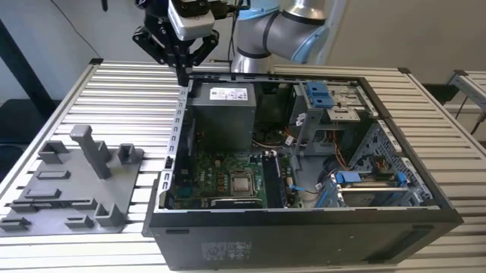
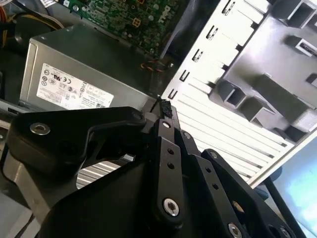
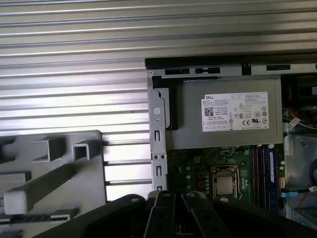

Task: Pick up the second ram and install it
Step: 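Reach for the second ram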

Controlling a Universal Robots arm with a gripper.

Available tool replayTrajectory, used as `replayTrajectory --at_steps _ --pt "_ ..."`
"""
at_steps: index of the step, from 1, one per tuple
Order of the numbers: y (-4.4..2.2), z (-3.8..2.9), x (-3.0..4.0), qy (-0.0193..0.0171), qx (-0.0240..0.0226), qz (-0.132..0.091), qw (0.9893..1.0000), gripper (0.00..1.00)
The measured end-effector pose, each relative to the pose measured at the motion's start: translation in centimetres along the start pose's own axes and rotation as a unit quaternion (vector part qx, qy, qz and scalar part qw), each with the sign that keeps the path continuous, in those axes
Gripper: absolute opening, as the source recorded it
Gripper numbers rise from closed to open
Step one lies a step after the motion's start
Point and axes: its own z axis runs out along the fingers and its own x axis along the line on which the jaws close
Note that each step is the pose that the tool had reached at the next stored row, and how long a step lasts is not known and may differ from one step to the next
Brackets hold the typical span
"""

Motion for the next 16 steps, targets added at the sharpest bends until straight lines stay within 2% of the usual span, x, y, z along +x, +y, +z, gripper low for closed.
replayTrajectory --at_steps 16 --pt "-0.35 -0.11 4.89 -0.0011 -0.0014 0.0 1.0 0.11"
